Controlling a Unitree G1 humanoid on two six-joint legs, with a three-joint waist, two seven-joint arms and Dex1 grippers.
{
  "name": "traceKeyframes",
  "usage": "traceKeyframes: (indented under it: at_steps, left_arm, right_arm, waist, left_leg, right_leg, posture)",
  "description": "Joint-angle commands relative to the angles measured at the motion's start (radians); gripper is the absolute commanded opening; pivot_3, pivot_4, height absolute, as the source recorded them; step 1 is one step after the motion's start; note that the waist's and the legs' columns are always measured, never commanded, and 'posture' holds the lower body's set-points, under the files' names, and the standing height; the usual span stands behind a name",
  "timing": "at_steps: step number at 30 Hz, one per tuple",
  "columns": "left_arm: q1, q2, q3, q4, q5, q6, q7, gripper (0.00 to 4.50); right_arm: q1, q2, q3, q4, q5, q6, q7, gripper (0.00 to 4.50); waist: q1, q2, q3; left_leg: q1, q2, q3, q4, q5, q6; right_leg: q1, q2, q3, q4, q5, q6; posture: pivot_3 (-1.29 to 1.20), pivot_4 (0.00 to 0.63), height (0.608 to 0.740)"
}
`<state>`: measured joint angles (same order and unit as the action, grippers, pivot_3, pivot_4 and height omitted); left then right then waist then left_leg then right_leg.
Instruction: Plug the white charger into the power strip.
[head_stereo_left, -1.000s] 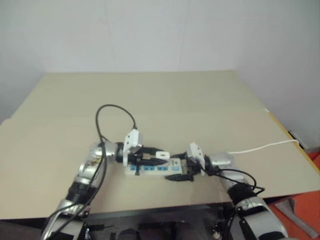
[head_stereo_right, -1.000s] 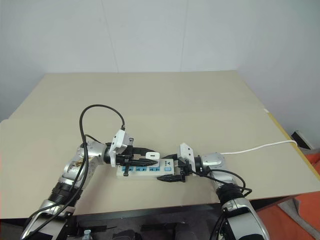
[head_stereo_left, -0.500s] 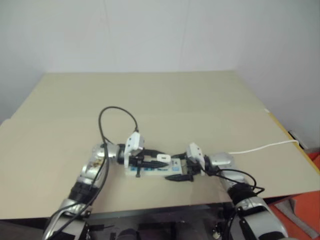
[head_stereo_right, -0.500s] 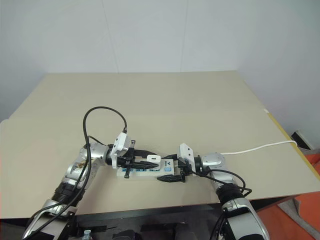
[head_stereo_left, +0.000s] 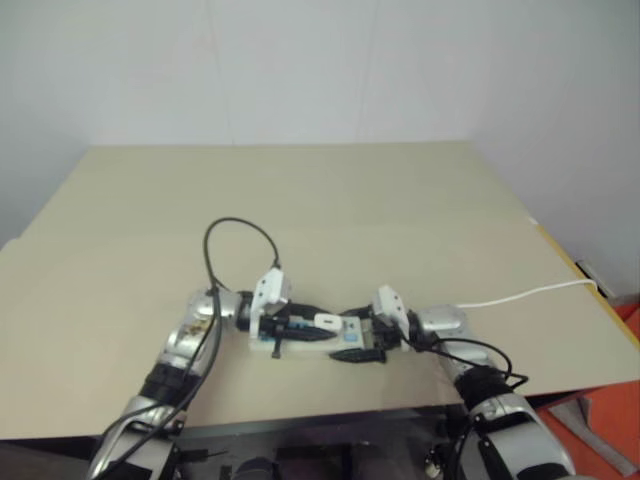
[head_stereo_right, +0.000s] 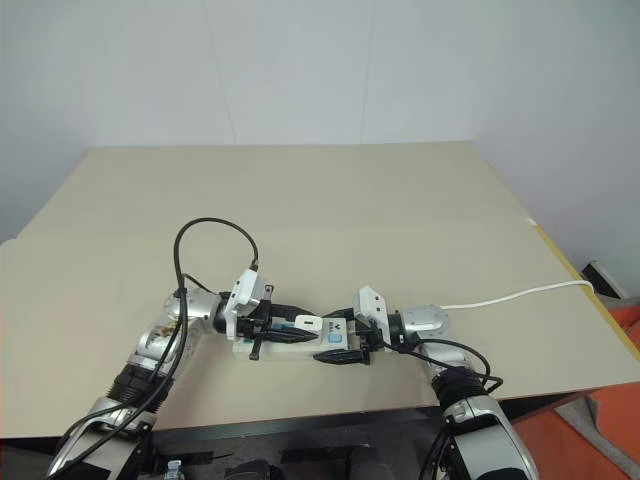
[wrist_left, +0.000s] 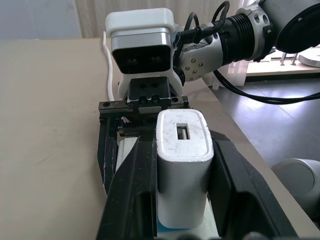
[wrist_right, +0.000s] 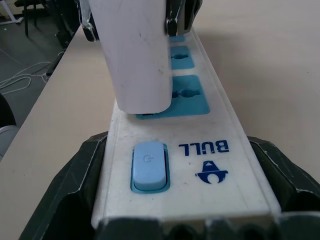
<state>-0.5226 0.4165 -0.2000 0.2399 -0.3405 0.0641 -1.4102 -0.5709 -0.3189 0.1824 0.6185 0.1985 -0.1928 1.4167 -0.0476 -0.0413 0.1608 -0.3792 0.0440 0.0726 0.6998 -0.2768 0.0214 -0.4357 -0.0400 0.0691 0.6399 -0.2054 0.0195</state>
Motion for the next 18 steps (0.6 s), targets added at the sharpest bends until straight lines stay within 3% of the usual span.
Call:
traceKeyframes:
  at_steps: [1,18]
  left_arm:
    - [-0.01,0.015,-0.006,0.025,0.025,-0.022,-0.008,1.01]
    - [0.071,0.095,-0.037,0.109,0.083,-0.043,-0.004,1.01]
  right_arm:
    - [0.0,0.014,0.007,0.003,0.003,-0.006,0.006,3.44]
    - [-0.004,0.016,-0.001,0.009,-0.005,-0.009,0.011,3.44]
  waist:
    - [0.0,0.0,0.0]
    - [-0.008,0.0,-0.001]
  left_leg:
    - [0.0,0.0,0.0,0.0,0.0,0.0]
    - [0.012,0.002,-0.001,-0.006,0.0,0.0]
  right_leg:
    - [0.0,0.0,0.0,0.0,0.0,0.0]
    - [0.011,0.002,0.0,-0.003,-0.002,-0.002]
  posture:
    - [0.0,0.15,0.74]
    - [0.0,0.15,0.74]
